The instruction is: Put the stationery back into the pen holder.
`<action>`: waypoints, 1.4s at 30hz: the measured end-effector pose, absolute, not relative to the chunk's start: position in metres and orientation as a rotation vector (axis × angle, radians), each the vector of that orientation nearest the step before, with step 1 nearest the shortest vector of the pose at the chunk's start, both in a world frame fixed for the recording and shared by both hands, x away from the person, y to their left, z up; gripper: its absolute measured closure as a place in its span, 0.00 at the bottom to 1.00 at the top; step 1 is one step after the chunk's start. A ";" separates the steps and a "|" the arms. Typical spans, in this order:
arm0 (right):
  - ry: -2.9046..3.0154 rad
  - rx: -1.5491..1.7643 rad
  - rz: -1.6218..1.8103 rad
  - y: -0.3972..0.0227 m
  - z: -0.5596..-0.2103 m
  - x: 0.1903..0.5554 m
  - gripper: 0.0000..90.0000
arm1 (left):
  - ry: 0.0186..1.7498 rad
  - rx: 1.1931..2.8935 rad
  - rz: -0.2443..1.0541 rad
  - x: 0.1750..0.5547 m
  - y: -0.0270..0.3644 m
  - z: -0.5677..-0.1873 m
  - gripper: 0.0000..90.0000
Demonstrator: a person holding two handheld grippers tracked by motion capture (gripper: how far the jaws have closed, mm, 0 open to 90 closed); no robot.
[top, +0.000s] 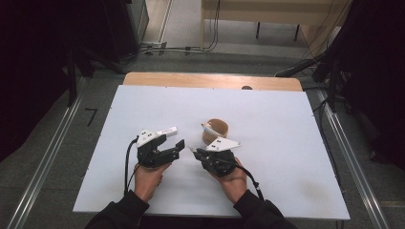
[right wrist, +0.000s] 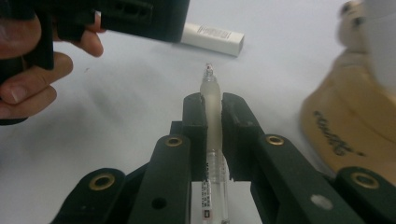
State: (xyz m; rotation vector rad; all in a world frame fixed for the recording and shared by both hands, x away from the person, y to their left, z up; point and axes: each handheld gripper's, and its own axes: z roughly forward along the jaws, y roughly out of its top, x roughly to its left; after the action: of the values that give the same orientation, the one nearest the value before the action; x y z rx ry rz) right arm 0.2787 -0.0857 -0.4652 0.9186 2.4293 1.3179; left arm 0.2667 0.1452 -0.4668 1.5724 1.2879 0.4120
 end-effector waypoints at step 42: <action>2.222 0.993 1.594 -0.141 -0.450 0.285 0.88 | 1.029 1.621 -0.221 0.275 0.050 -0.486 0.52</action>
State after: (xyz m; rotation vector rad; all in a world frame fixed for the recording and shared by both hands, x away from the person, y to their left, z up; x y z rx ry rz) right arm 0.2852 -0.1412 -0.4496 0.9933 2.2218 1.5943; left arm 0.2749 0.0501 -0.4860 1.6211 1.0289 -0.2215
